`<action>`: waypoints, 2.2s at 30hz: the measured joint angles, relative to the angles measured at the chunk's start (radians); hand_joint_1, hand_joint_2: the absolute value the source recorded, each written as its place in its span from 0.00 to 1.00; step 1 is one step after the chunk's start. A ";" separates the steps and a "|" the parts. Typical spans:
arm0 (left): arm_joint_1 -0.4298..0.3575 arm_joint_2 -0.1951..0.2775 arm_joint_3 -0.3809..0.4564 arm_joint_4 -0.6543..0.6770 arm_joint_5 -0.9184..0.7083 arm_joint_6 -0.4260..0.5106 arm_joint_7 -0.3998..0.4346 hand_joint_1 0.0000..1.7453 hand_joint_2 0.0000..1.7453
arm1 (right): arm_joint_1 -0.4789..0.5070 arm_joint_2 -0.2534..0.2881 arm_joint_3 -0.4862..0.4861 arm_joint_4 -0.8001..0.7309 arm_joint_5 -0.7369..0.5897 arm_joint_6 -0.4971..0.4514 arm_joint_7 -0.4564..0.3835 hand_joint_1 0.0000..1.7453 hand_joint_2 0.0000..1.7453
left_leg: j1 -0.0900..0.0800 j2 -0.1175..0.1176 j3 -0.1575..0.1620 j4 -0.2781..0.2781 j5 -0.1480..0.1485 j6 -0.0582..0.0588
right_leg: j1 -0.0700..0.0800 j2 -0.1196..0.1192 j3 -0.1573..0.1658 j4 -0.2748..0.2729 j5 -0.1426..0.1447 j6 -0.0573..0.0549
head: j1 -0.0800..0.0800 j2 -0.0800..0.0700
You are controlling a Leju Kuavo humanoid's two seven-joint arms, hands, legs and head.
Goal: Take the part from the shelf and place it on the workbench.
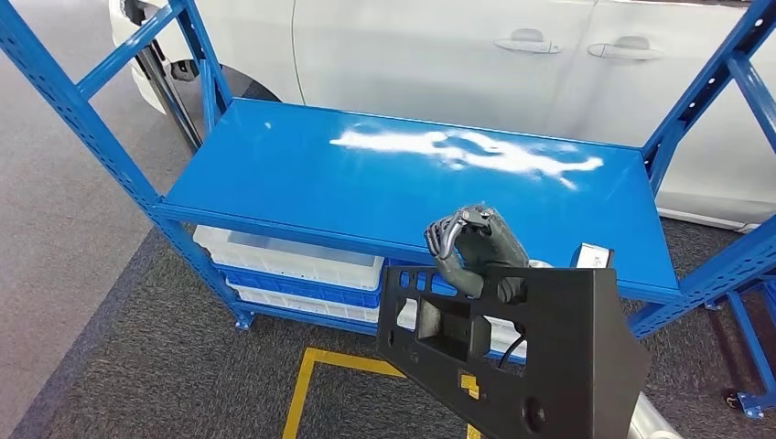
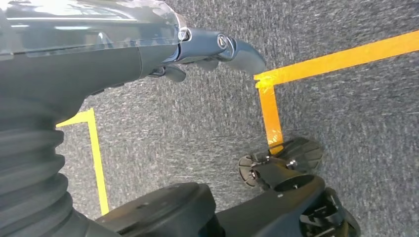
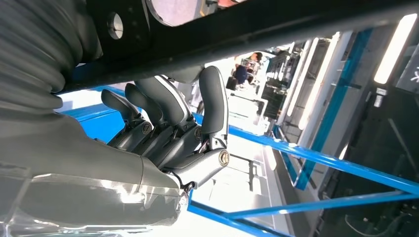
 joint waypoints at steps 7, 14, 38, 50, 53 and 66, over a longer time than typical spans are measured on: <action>0.003 0.000 0.000 0.000 -0.001 -0.001 0.002 0.00 1.00 | 0.012 -0.001 -0.002 0.001 0.004 0.001 -0.013 1.00 1.00 | 0.009 -0.001 -0.073 0.244 -0.202 -0.037 | -0.007 -0.007 -0.079 -0.009 0.073 -0.033 | 0.000 0.000; -0.001 0.001 0.000 0.000 0.001 -0.009 0.005 0.00 1.00 | 0.016 -0.002 -0.005 0.001 0.004 0.000 -0.018 1.00 1.00 | -0.001 -0.003 0.182 -0.008 -0.160 -0.007 | -0.005 -0.008 -0.143 -0.010 0.140 -0.012 | 0.000 0.000; 0.012 -0.017 0.007 0.000 0.031 0.017 -0.030 0.00 1.00 | 0.128 0.001 -0.064 -0.034 -0.018 0.080 -0.014 1.00 1.00 | 0.009 0.003 -0.071 0.248 -0.218 -0.040 | -0.014 -0.011 -0.059 -0.011 0.061 -0.028 | 0.000 0.000; 0.031 -0.024 0.020 0.000 0.047 0.022 -0.007 0.00 1.00 | 0.194 0.002 -0.083 -0.066 -0.013 0.091 -0.019 1.00 1.00 | 0.004 0.005 0.182 -0.046 -0.133 0.014 | -0.012 -0.008 -0.154 0.008 0.121 0.018 | 0.000 0.000; 0.036 -0.026 0.028 0.000 0.057 0.024 0.003 0.00 1.00 | 0.197 0.005 -0.084 -0.065 -0.012 0.096 -0.019 1.00 1.00 | 0.002 0.009 0.135 -0.045 -0.094 0.027 | -0.014 -0.007 -0.199 0.176 -0.027 0.024 | 0.000 0.000; 0.044 -0.034 0.052 0.000 0.064 0.034 -0.006 0.00 1.00 | 0.167 0.004 -0.082 -0.049 -0.013 0.109 -0.006 1.00 1.00 | 0.001 0.005 -0.003 0.056 -0.078 -0.023 | -0.011 -0.014 0.020 -0.031 0.004 -0.021 | 0.000 0.000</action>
